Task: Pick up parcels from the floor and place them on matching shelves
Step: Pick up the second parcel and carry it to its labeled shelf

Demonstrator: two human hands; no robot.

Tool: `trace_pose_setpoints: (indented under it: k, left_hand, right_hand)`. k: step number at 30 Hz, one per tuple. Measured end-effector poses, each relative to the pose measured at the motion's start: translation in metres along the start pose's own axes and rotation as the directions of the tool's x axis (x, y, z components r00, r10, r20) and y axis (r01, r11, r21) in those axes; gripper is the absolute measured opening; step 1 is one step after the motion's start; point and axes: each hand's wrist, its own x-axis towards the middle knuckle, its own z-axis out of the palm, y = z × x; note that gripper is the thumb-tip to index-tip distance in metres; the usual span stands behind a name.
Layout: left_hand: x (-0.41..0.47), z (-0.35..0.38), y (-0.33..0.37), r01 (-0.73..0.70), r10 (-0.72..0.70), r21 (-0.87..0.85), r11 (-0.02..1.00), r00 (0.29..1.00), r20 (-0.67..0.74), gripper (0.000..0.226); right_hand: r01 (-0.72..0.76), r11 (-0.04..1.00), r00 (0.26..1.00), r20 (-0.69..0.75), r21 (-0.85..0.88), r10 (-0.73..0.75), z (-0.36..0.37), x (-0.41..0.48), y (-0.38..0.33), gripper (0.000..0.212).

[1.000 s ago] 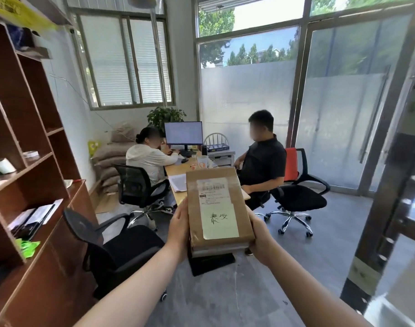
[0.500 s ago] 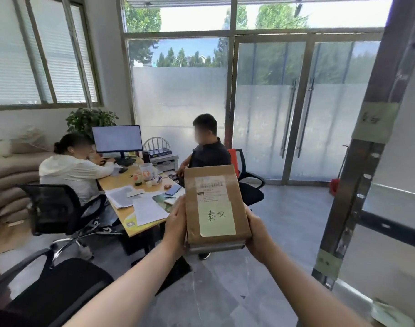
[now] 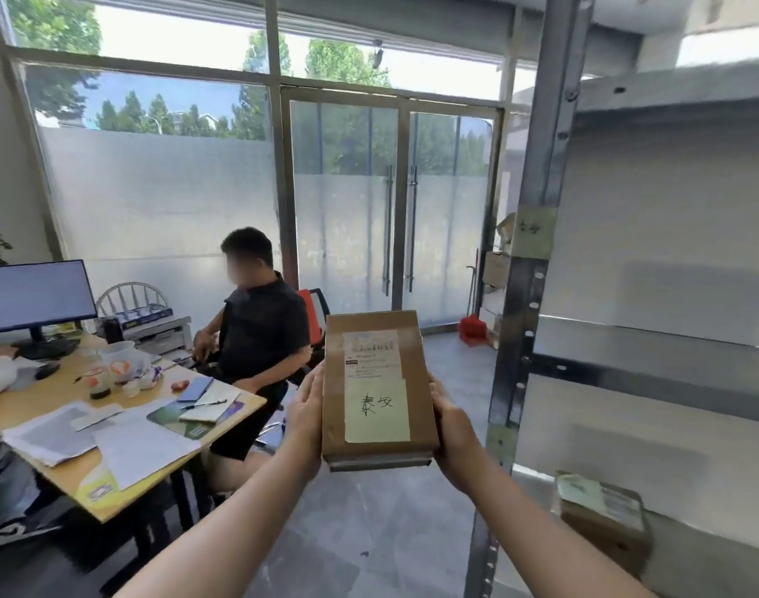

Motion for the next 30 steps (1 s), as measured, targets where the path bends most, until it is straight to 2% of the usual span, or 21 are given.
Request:
trace_pose_setpoints:
  k: [5, 10, 12, 14, 17, 22, 26, 30]
  left_hand:
    - [-0.011, 0.049, 0.000, 0.114, -0.095, -0.069, 0.991, 0.968, 0.234, 0.047]
    - [0.020, 0.089, -0.035, 0.123, -0.097, -0.058, 0.991, 0.938, 0.333, 0.065]
    - [0.003, 0.106, -0.029, 0.104, -0.088, -0.022, 0.994, 0.924, 0.373, 0.059]
    - [-0.030, 0.118, -0.008, 0.026, -0.016, -0.021, 0.999, 0.920, 0.392, 0.045]
    - [-0.050, 0.134, -0.001, 0.029, -0.009, -0.042, 0.999, 0.906, 0.423, 0.037]
    - [-0.053, 0.148, -0.003, 0.032, 0.016, -0.086, 0.996, 0.863, 0.505, 0.061]
    - [-0.051, 0.156, -0.006, 0.015, 0.038, -0.095, 0.995, 0.847, 0.530, 0.046]
    - [-0.054, 0.162, -0.012, 0.037, 0.018, -0.092, 0.995, 0.846, 0.533, 0.044]
  right_hand:
    - [0.046, 0.999, 0.991, -0.129, -0.016, -0.047, -0.028, -0.029, -0.028, 0.044]
    - [0.121, 0.992, 0.959, -0.252, -0.043, -0.128, -0.057, -0.056, -0.054, 0.034]
    - [0.132, 0.990, 0.946, -0.292, -0.057, -0.143, -0.067, -0.066, -0.060, 0.034]
    - [0.139, 0.988, 0.932, -0.328, -0.063, -0.152, -0.074, -0.077, -0.064, 0.034]
    - [0.170, 0.983, 0.911, -0.370, -0.064, -0.182, -0.085, -0.087, -0.070, 0.035]
    - [0.199, 0.975, 0.882, -0.416, -0.097, -0.221, -0.094, -0.099, -0.076, 0.036]
    - [0.205, 0.972, 0.866, -0.442, -0.116, -0.235, -0.099, -0.105, -0.075, 0.038]
    - [0.219, 0.970, 0.853, -0.461, -0.107, -0.243, -0.105, -0.113, -0.073, 0.036]
